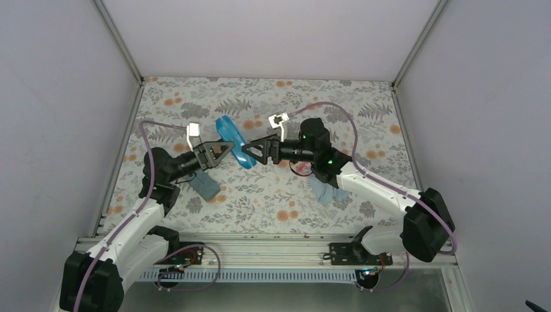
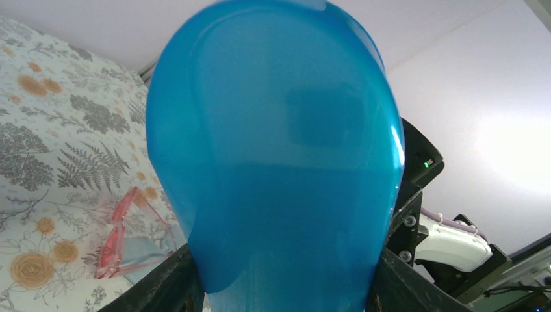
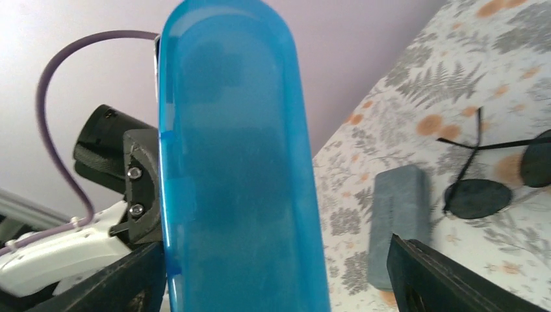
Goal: Organize the sunglasses
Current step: Open the sunglasses case.
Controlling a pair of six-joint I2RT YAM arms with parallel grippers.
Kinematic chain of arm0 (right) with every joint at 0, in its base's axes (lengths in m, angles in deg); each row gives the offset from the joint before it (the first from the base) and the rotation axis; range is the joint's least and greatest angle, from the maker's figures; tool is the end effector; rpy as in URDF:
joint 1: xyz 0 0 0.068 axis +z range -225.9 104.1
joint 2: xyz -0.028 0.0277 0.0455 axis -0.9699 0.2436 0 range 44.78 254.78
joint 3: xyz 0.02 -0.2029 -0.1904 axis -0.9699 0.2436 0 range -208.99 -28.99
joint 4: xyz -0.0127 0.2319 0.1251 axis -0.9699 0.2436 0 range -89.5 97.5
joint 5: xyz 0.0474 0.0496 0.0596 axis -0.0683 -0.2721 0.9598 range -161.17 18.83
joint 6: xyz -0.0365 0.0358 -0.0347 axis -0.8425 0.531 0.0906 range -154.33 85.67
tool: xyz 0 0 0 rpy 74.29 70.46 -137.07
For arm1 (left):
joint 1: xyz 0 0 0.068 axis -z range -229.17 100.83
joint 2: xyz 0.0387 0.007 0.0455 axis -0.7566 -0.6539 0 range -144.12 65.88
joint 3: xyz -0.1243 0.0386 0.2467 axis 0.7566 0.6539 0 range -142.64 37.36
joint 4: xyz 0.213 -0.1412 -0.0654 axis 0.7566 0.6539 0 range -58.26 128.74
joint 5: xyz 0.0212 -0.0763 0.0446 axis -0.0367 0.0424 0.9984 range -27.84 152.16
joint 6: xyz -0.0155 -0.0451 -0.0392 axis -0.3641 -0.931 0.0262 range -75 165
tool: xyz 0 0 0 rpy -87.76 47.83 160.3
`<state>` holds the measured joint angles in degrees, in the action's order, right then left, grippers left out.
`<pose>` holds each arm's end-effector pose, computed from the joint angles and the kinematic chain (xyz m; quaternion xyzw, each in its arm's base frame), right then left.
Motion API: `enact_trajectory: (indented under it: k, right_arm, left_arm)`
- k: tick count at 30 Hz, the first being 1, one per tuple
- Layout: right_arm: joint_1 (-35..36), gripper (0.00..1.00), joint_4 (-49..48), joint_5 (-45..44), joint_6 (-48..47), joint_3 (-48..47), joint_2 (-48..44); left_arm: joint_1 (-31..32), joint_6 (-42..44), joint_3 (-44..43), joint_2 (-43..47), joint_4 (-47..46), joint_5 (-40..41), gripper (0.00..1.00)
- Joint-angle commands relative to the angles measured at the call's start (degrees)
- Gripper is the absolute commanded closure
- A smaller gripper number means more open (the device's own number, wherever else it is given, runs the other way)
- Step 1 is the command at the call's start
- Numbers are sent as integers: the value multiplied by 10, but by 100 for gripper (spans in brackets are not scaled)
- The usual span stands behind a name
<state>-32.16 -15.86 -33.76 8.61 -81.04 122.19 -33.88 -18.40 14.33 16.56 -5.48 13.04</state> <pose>0.2117 0.2418 0.3081 -0.2133 0.7188 0.5995 0.2801 0.1787 -0.0853 0.2825 0.0567 0.6593 -0.6493 0.3748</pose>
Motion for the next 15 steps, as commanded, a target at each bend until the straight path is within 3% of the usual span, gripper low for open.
enact_trajectory:
  k: [1, 9, 15]
  right_arm:
    - [-3, 15, 84, -74, -91, -16, -24]
    - [-3, 16, 159, -19, -231, -36, -16]
    - [-3, 36, 191, -153, -218, -45, -11]
  left_arm:
    - [3, 20, -24, 10, 24, 6, 52]
    - [3, 14, -40, -2, 78, 30, 52]
    - [3, 18, -41, -4, 91, 31, 52]
